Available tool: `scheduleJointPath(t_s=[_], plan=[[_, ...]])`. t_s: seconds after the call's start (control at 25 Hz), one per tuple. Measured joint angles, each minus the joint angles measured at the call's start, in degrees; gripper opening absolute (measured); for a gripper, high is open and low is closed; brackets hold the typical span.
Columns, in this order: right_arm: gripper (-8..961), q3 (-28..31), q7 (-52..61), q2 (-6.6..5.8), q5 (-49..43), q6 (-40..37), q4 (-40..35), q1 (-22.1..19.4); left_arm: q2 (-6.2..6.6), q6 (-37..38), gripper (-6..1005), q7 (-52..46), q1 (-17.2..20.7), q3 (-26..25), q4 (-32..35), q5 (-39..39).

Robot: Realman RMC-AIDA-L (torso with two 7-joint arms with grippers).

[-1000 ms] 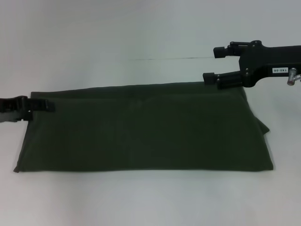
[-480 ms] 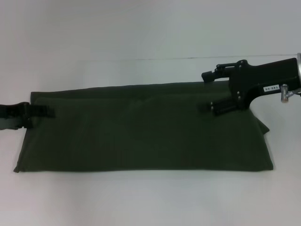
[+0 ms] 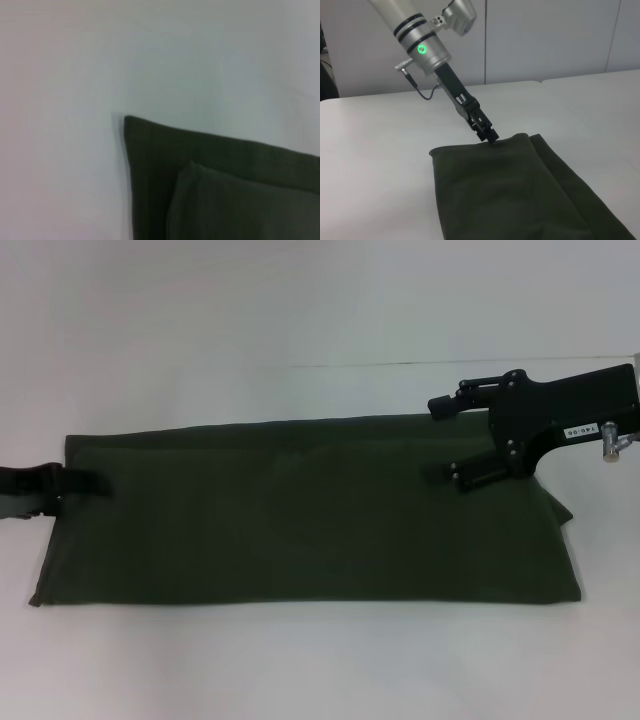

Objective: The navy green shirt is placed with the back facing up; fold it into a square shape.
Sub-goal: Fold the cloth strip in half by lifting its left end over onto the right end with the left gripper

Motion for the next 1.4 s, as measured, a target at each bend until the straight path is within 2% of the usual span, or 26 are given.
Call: scheduleJointPath(t_s=[0.44,1.0,1.4], plan=[[915,-0.1,-0.1,-0.29,-0.7,0.0,0.0,0.5,-0.53,-1.0,875,0.0,-1.2,1.3,-2.9,0.0],[914,-0.1,-0.2,-0.08,-2.1,0.0,-0.1,1.4,-0.82,-0.6,876,-0.1,-2.2,1.4,-4.6,-0.1],[914,-0.1,0.1,0.03,-2.9,0.1,-0.1,2.2,-0.11,-0.4,875,-0.1,-1.7,-2.2,-2.0,-0.4]])
